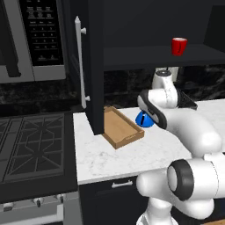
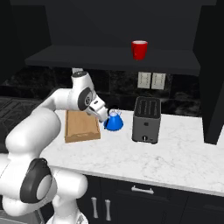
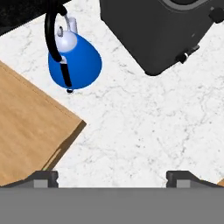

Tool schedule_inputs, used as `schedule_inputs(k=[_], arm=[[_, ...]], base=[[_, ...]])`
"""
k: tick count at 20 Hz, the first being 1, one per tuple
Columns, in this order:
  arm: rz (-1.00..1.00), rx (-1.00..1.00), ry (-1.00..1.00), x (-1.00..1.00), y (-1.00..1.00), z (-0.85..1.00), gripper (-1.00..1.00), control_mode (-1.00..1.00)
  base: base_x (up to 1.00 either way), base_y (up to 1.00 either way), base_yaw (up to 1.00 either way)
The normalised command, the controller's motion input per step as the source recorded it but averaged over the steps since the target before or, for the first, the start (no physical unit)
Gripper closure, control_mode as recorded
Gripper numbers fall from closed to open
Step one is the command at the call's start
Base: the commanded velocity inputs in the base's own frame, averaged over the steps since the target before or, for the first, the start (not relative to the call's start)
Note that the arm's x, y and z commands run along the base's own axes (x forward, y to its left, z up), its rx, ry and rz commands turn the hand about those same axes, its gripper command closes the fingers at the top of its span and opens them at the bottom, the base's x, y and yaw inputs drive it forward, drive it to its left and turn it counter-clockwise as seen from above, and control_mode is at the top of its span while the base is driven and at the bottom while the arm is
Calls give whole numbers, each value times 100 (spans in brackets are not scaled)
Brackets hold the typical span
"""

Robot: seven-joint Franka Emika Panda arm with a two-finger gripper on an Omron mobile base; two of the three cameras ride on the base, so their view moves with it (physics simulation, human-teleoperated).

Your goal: Pick the kettle from the counter and place it on the tray. Then pick the mug from the cabinet and place it on the tray. Then close the cabinet doors.

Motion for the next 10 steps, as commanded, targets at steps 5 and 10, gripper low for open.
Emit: schedule_inputs(k=[5,10], arm=[[-19,0,0,58,15,-6,-100,-100],[-8,2,0,58,1,-16,-100,-100]], base=[[0,0,0],[0,0,0]])
